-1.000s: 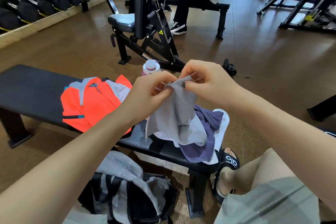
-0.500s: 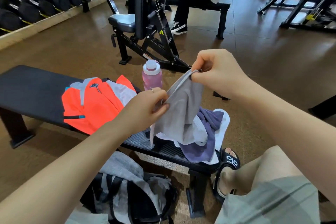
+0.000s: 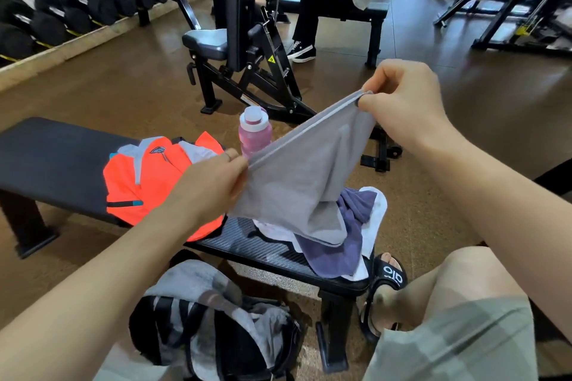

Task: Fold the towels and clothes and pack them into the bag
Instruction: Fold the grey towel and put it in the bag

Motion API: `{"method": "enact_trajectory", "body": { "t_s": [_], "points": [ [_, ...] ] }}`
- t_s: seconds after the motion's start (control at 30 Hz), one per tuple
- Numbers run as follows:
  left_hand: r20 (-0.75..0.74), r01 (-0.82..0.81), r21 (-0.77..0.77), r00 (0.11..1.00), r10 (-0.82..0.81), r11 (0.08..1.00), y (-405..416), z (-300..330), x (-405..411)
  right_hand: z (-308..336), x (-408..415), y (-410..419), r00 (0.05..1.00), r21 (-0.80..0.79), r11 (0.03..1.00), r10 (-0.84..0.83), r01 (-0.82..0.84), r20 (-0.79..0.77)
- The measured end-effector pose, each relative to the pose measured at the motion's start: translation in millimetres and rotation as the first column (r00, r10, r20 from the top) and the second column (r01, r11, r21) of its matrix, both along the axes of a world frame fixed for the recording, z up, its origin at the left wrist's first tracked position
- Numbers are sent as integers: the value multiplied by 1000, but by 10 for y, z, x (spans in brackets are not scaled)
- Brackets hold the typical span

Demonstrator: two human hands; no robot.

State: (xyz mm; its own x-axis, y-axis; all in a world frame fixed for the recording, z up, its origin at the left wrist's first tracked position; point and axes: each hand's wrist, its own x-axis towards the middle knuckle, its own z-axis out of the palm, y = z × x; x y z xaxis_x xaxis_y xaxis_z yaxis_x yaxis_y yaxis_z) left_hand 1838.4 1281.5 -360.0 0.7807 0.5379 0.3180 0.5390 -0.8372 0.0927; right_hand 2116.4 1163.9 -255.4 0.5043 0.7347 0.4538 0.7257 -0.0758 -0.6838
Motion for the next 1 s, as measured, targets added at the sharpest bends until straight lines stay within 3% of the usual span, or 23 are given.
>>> {"method": "enact_trajectory", "body": {
  "t_s": [0.13,0.27,0.37,0.5,0.73,0.83,1.0],
  "points": [
    [271,-170,95,953,138,981,104,423,-67,70,202,-49,990,108,985,-126,133,-70],
    [136,-81,120,989,64,989,189,380,-120,-79,301,-97,988,-65,990,-133,128,-82],
    [271,-3,13,963,-1,1000,191,359,-122,-152,357,-131,980,-97,986,-145,133,-132],
    [330,8,-64,944,13,998,159,432,-129,-178,417,-189,971,-190,980,-101,60,-216],
    [359,37,-219,932,45,975,196,501,-198,-151,563,-319,898,-300,910,144,-285,-416],
    [344,70,-224,939,11,972,223,493,-236,-152,612,-374,918,-331,893,181,-304,-353],
    [207,141,-116,972,-115,983,233,520,-291,-126,606,-368,976,-375,907,134,-191,-171]
  ]
}}
